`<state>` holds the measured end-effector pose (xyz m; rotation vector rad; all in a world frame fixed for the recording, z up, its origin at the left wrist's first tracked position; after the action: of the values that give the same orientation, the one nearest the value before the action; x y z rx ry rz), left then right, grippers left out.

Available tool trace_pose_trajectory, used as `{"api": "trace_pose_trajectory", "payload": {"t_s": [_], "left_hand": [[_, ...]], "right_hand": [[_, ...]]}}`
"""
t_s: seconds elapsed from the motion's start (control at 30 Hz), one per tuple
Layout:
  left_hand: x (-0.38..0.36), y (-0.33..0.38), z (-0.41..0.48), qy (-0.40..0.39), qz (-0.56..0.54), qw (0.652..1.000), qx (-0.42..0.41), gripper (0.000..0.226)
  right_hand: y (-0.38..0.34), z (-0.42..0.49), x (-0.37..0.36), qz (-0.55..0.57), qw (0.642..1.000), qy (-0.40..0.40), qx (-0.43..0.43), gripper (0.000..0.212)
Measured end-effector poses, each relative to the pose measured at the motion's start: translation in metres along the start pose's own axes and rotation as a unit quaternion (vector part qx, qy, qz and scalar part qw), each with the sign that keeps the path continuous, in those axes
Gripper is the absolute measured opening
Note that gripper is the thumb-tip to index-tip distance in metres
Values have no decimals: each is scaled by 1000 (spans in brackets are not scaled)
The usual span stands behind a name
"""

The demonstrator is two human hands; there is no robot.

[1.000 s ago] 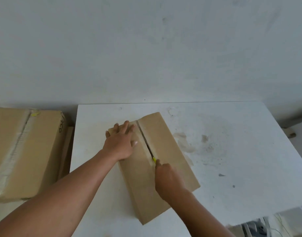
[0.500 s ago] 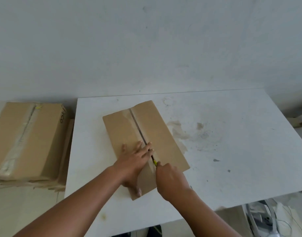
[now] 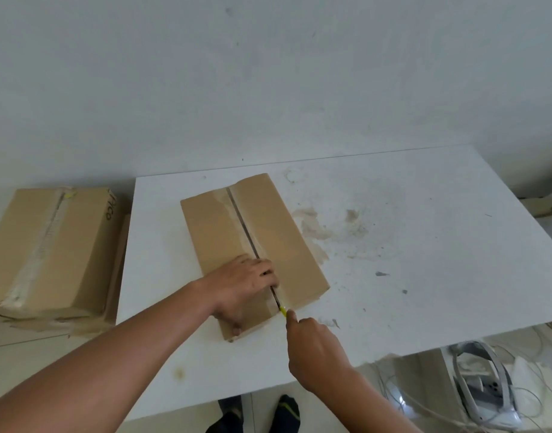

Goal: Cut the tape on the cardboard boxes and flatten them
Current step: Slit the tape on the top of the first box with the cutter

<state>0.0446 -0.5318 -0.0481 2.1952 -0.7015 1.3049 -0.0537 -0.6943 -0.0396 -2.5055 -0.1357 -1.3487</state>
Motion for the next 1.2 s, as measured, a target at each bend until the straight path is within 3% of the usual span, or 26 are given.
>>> {"api": "trace_pose_trajectory", "payload": {"t_s": [0.13, 0.47, 0.7, 0.8, 0.93, 1.0, 1.13, 1.2], "left_hand": [[3, 3, 0, 0, 24, 999, -24, 88], [3, 7, 5, -39, 109, 993, -34, 97], [10, 13, 17, -44, 131, 990, -33, 88], [11, 12, 17, -52, 132, 990, -24, 88], [13, 13, 16, -55, 135, 989, -16, 86], [13, 13, 18, -49, 125, 991, -16, 84], [15, 16, 20, -55, 105, 993, -4, 84], [17, 17, 18, -47, 81, 996, 7, 73]], "right_hand": [[4, -1, -1, 18, 1000, 0, 1, 73], [11, -2, -5, 66, 998, 11, -14, 73], [8, -9, -20, 120, 992, 13, -35, 67], [9, -13, -23, 246, 968, 20, -52, 54], [4, -21, -17, 465, 883, 14, -55, 41], [4, -23, -17, 495, 866, 15, -65, 38], [1, -19, -19, 432, 899, 30, -66, 47], [6, -16, -19, 302, 950, 54, -50, 56]]}}
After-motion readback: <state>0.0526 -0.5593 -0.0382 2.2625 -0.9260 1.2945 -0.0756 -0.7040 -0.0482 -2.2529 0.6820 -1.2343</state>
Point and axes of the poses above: each hand's wrist, its own z-axis towards the middle knuckle, its own x-axis out of the back of the hand, y = z × x, the point moved 2 cm from there along z, towards the middle knuckle, and after that the axes turned 5 degrees about x, right-handed, at the moved point
